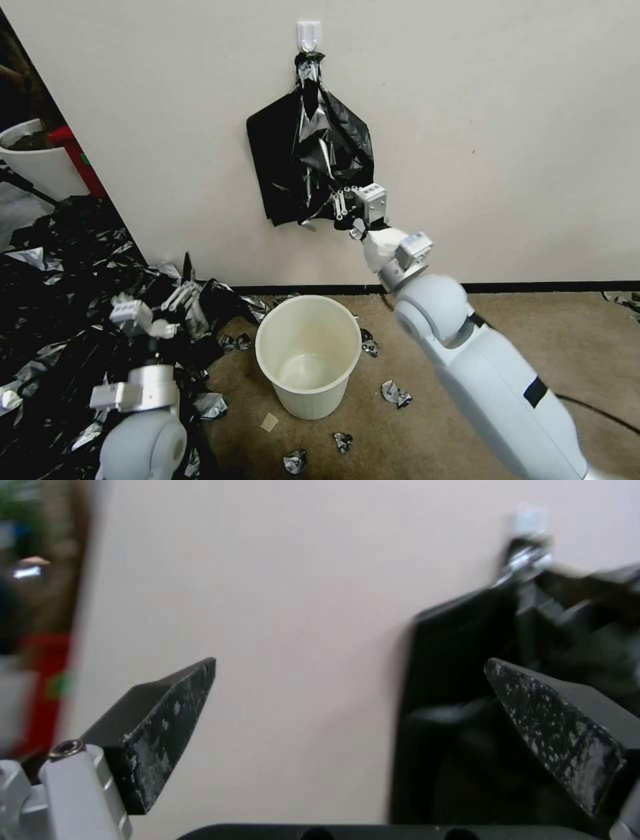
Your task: Place a trash bag onto the trash bin.
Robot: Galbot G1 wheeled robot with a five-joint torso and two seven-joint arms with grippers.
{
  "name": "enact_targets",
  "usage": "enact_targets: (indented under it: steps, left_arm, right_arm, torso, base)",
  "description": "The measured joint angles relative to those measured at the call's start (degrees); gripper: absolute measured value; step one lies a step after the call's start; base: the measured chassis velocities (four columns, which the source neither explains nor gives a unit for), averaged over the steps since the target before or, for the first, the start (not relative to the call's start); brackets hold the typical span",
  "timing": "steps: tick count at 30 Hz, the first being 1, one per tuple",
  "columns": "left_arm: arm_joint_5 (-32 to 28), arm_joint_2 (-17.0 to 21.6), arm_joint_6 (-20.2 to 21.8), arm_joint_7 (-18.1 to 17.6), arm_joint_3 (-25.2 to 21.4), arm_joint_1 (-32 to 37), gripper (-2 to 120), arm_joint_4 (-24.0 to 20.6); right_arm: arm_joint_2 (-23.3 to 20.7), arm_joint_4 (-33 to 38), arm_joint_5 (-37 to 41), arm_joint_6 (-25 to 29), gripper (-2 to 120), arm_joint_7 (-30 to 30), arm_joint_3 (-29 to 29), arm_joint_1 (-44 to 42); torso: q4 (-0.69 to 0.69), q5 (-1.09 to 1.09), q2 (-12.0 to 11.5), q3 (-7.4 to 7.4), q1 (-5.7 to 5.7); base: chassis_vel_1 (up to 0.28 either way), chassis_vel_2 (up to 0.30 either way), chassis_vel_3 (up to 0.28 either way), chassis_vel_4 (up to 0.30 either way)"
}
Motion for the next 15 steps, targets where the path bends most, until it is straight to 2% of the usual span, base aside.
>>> enact_targets:
  steps: [1, 2, 3, 4, 5, 6, 7, 10, 11, 15]
  left_arm:
    - [-2.35, 3.97, -0.71, 2.09, 0.51, -2.67, 100, 1.42]
    - [-2.35, 3.97, -0.71, 2.09, 0.51, -2.67, 100, 1.42]
    - [-3.54, 6.40, -1.36, 3.66, 0.95, -4.31, 100, 2.38]
    - [-5.43, 11.23, -2.55, 7.47, 2.05, -7.80, 100, 4.79]
    - [-6.25, 13.59, -3.00, 9.62, 2.75, -9.61, 100, 6.10]
    - [-6.25, 13.59, -3.00, 9.62, 2.75, -9.61, 100, 6.10]
    - [-7.73, 17.31, -3.52, 12.66, 4.37, -12.82, 100, 8.20]
    - [-12.55, 24.19, -3.42, 17.10, 9.97, -21.78, 100, 12.55]
    - [-12.55, 24.19, -3.42, 17.10, 9.97, -21.78, 100, 12.55]
    - [-18.58, 28.97, -1.22, 20.40, 21.13, -37.20, 100, 16.95]
  right_arm:
    - [0.98, -0.45, 4.70, 1.92, 0, 0.32, -0.16, -0.07]
    - [0.98, -0.45, 4.70, 1.92, 0, 0.32, -0.16, -0.07]
    - [1.59, -0.66, 7.49, 2.98, 0, 0.42, -0.20, -0.09]
    - [2.81, -1.18, 12.56, 4.93, 0, 0.61, -0.20, -0.06]
    - [3.46, -1.43, 14.75, 5.86, 0, 0.63, -0.18, 0.03]
    - [3.46, -1.43, 14.75, 5.86, 0, 0.63, -0.18, 0.03]
    - [4.55, -1.80, 18.17, 7.44, 0, 0.62, -0.02, 0.32]
    - [7.21, -2.14, 25.20, 10.45, 0, 0.41, 0.66, 0.83]
    - [7.21, -2.14, 25.20, 10.45, 0, 0.41, 0.66, 0.83]
    - [10.13, -2.86, 29.86, 12.03, 0, 0.32, 2.05, 0.58]
  torso:
    - [0.00, 0.00, 0.00, 0.00, 0.00]
    - [0.00, 0.00, 0.00, 0.00, 0.00]
    - [0.00, -0.01, 0.00, 0.00, 0.00]
    - [-0.01, -0.01, 0.00, 0.00, 0.00]
    - [-0.02, 0.00, 0.00, 0.00, 0.00]
    - [-0.02, 0.00, 0.00, 0.00, 0.00]
    - [-0.01, -0.01, 0.00, 0.00, 0.00]
    - [0.02, -0.03, 0.00, 0.01, 0.00]
    - [0.02, -0.03, 0.00, 0.01, 0.00]
    - [-0.02, 0.02, 0.00, 0.00, 0.00]
  base:
    - [0.000, 0.000, 0.000, 0.000]
    - [0.000, 0.000, 0.000, 0.000]
    - [0.000, 0.000, 0.000, 0.000]
    - [0.000, 0.000, 0.000, 0.000]
    - [0.000, 0.000, 0.000, 0.000]
    - [0.000, 0.000, 0.000, 0.000]
    - [0.000, 0.000, 0.000, 0.000]
    - [0.000, 0.000, 0.000, 0.000]
    - [0.000, 0.000, 0.000, 0.000]
    - [0.000, 0.000, 0.000, 0.000]
